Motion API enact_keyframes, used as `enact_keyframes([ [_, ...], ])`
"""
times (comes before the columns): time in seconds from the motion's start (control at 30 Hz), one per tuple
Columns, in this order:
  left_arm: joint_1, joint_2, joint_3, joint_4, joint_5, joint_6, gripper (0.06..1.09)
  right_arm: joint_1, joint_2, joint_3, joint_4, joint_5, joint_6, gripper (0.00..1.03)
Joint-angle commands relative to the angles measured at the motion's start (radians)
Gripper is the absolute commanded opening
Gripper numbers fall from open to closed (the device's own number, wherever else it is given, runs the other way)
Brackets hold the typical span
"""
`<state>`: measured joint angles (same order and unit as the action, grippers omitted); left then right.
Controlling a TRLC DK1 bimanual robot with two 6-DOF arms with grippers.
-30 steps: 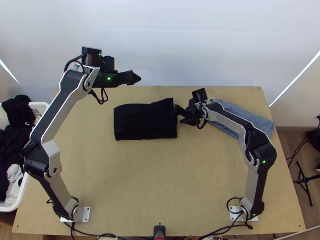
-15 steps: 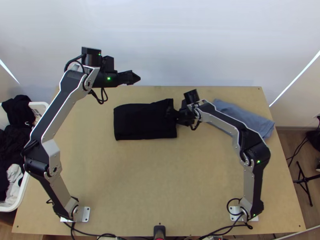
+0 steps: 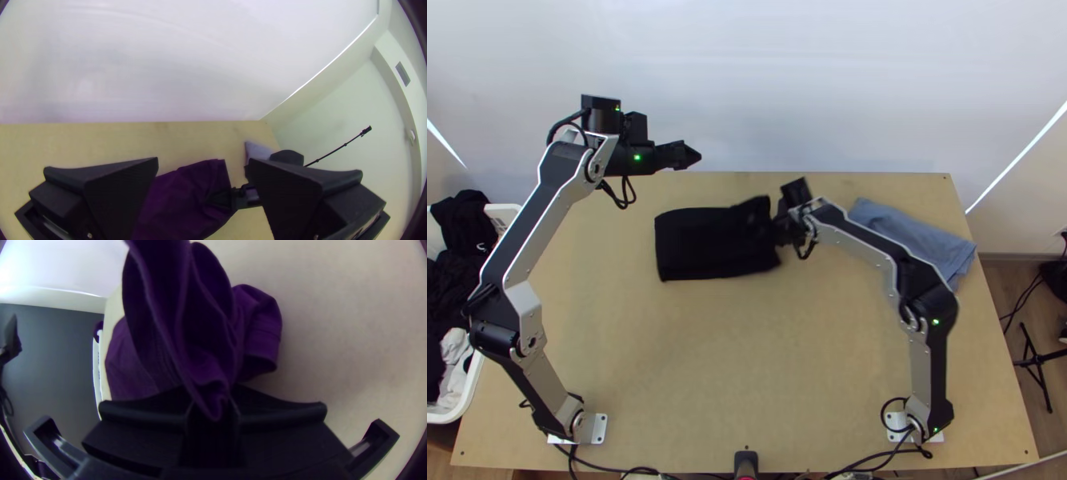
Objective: Fold the t-shirt
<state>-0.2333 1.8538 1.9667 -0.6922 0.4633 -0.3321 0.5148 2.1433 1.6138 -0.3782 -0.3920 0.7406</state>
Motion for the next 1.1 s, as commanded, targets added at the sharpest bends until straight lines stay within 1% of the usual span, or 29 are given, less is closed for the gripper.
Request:
enact_keyframes([
  [0.0,0.009,-0.004,-0.005,0.0,0.0,0.002,1.04,-0.058,-0.123,0.014,-0.018,0.013,0.026,0.03],
  [0.1,0.009,-0.004,-0.005,0.0,0.0,0.002,1.04,-0.082,-0.183,0.034,-0.074,0.013,0.026,0.03],
  [0.23,0.014,-0.002,-0.005,0.0,0.0,0.001,1.04,-0.131,-0.263,0.04,-0.111,0.013,0.028,0.03],
  [0.43,0.012,-0.001,-0.002,0.002,0.001,0.001,1.04,-0.248,-0.342,0.074,-0.177,0.013,0.026,0.03],
  [0.53,0.012,-0.001,0.0,0.003,0.001,0.001,1.04,-0.315,-0.379,0.074,-0.186,0.01,0.005,0.03],
  [0.67,0.014,0.002,-0.003,0.002,0.0,0.002,1.04,-0.395,-0.422,0.066,-0.211,-0.022,-0.044,0.03],
  [0.77,0.015,0.002,-0.003,0.003,0.0,0.004,1.04,-0.444,-0.444,0.064,-0.228,-0.044,-0.058,0.03],
  [1.07,0.014,0.007,-0.003,0.013,0.001,0.004,1.04,-0.552,-0.49,0.044,-0.24,-0.044,-0.076,0.03],
])
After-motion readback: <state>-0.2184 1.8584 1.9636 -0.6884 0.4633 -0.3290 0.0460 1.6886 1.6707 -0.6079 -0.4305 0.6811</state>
